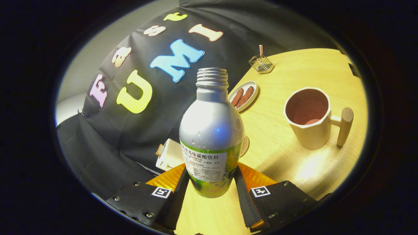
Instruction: Take the bottle from table, then pour the juice into the cup, finally place the bottle on the coaster
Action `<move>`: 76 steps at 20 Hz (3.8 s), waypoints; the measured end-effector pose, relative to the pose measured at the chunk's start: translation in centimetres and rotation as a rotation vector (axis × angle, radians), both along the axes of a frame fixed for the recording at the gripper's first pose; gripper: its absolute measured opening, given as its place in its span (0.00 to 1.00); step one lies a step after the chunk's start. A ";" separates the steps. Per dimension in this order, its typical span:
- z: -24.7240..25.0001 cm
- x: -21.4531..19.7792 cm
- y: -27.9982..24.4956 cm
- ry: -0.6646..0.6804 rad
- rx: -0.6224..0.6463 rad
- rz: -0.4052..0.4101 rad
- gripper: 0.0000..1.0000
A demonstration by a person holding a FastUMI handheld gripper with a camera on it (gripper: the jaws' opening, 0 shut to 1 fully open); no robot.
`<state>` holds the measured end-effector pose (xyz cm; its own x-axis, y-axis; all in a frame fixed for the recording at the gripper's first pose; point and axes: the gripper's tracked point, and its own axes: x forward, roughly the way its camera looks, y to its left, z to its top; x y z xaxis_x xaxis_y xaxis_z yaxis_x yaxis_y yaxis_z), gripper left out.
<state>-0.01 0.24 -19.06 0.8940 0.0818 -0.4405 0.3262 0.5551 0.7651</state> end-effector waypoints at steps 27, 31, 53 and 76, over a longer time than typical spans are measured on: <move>-0.1 0.0 -1.5 0.060 0.531 -0.138 0.74; -0.1 0.2 -2.5 0.068 0.580 -0.185 0.74; 0.7 -0.4 -1.8 0.138 0.912 -0.232 0.74; 2.9 -0.7 -2.0 0.178 1.078 -0.228 0.74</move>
<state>-0.68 -1.71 -16.18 0.8678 0.3411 -0.3613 0.4891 -0.4579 0.7423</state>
